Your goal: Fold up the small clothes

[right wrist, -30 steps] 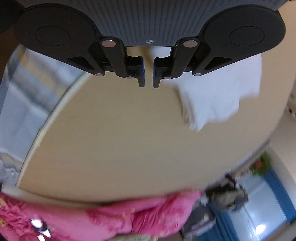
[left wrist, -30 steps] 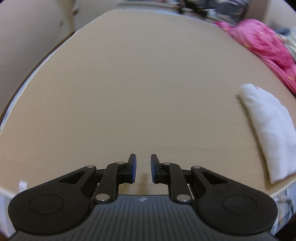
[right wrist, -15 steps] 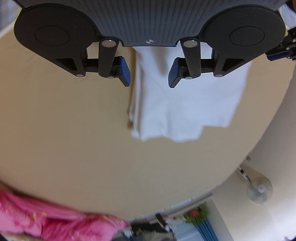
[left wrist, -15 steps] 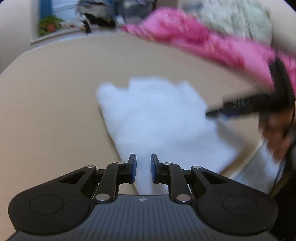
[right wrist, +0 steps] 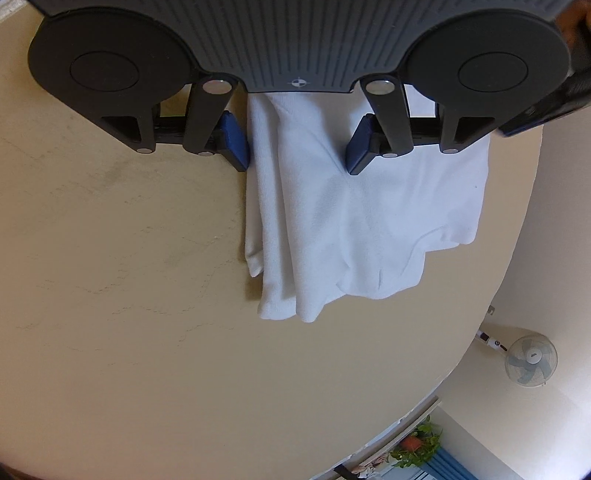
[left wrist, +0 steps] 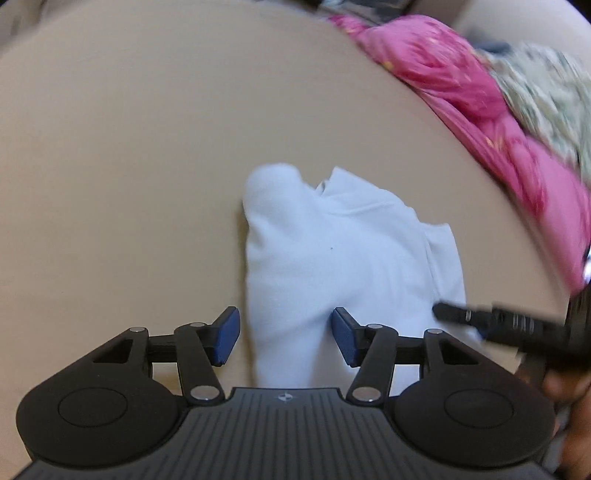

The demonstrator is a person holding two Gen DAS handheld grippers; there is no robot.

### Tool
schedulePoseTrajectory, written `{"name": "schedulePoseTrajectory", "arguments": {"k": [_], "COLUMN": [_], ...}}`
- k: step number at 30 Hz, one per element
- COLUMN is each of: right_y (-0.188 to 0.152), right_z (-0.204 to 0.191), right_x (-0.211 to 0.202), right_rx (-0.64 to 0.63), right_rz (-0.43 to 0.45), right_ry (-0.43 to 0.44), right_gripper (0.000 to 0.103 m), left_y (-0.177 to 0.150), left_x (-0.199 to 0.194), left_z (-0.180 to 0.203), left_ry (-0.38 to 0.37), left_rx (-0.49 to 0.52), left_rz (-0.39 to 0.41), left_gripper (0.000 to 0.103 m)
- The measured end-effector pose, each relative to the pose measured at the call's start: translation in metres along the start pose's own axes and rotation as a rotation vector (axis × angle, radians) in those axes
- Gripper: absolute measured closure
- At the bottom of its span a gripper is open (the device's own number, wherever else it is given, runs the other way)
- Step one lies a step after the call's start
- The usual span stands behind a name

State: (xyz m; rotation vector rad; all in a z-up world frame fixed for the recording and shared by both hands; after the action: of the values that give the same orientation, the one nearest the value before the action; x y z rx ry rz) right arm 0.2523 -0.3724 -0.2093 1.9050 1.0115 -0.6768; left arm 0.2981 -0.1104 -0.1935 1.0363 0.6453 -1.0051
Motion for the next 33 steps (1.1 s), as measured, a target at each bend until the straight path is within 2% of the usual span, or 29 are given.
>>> {"name": "schedulePoseTrajectory", "arguments": {"k": [3, 6, 9, 10, 13, 15, 17, 19, 23, 24, 26, 27, 29, 30, 31, 33], "right_y": [-0.001, -0.003, -0.003, -0.003, -0.003, -0.001, 0.002, 0.005, 0.017, 0.02, 0.027, 0.03, 0.031, 0.028, 0.022, 0.01], "right_z": [0.001, 0.001, -0.002, -0.005, -0.012, -0.017, -0.029, -0.055, -0.112, -0.124, -0.149, -0.16, -0.165, -0.159, -0.15, -0.137], "right_x": [-0.001, -0.005, -0.006, -0.007, -0.007, -0.009, -0.012, -0.014, -0.013, -0.012, -0.011, -0.007, 0.007, 0.017, 0.021, 0.023], "right_rx": [-0.001, -0.01, -0.021, -0.032, -0.056, -0.053, -0.055, -0.088, -0.128, -0.137, -0.177, -0.205, -0.227, -0.22, -0.195, -0.136], "right_rz": [0.005, 0.015, 0.04, 0.049, 0.08, 0.106, 0.145, 0.183, 0.261, 0.274, 0.309, 0.322, 0.278, 0.226, 0.186, 0.146], "right_ry": [0.004, 0.012, 0.018, 0.018, 0.006, 0.005, 0.019, 0.085, 0.185, 0.203, 0.231, 0.233, 0.19, 0.152, 0.128, 0.136], "right_gripper": [0.044, 0.048, 0.061, 0.066, 0.074, 0.077, 0.079, 0.08, 0.08, 0.08, 0.079, 0.077, 0.065, 0.062, 0.059, 0.059], "left_y": [0.001, 0.003, 0.008, 0.008, 0.008, 0.01, 0.019, 0.033, 0.066, 0.072, 0.085, 0.092, 0.095, 0.092, 0.086, 0.07], "left_x": [0.02, 0.033, 0.034, 0.033, 0.024, 0.013, -0.004, -0.027, -0.072, -0.082, -0.096, -0.101, -0.109, -0.112, -0.116, -0.117], "left_z": [0.0, -0.003, -0.008, -0.009, -0.008, -0.007, -0.011, -0.024, -0.059, -0.067, -0.084, -0.095, -0.12, -0.127, -0.13, -0.133], "left_ry": [-0.034, -0.045, -0.047, -0.046, -0.051, -0.071, -0.053, -0.034, -0.056, -0.057, -0.039, -0.006, 0.054, 0.053, 0.05, 0.044], "left_rx": [-0.072, -0.103, -0.113, -0.11, -0.067, -0.047, -0.017, 0.007, -0.002, -0.006, -0.01, -0.01, -0.023, -0.019, -0.003, 0.037], "left_rz": [-0.011, -0.016, -0.004, -0.001, 0.014, 0.021, 0.064, 0.118, 0.191, 0.2, 0.215, 0.234, 0.236, 0.226, 0.225, 0.232], "left_gripper": [0.033, 0.032, 0.033, 0.038, 0.062, 0.067, 0.067, 0.067, 0.065, 0.063, 0.048, 0.047, 0.047, 0.047, 0.047, 0.047]}}
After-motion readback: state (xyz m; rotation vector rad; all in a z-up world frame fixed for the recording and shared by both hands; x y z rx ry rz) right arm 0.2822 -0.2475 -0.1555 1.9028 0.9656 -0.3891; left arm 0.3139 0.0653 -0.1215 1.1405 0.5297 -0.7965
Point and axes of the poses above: each gripper's, at about its wrist camera, not at the fingertips, and x roughly the way its jaws point, z to its right, y to its top, the point moved 10 cm from there along x, roughly the way its jaws point, and after that the axes turned 9 degrees about -x, right-handed, at the moved point
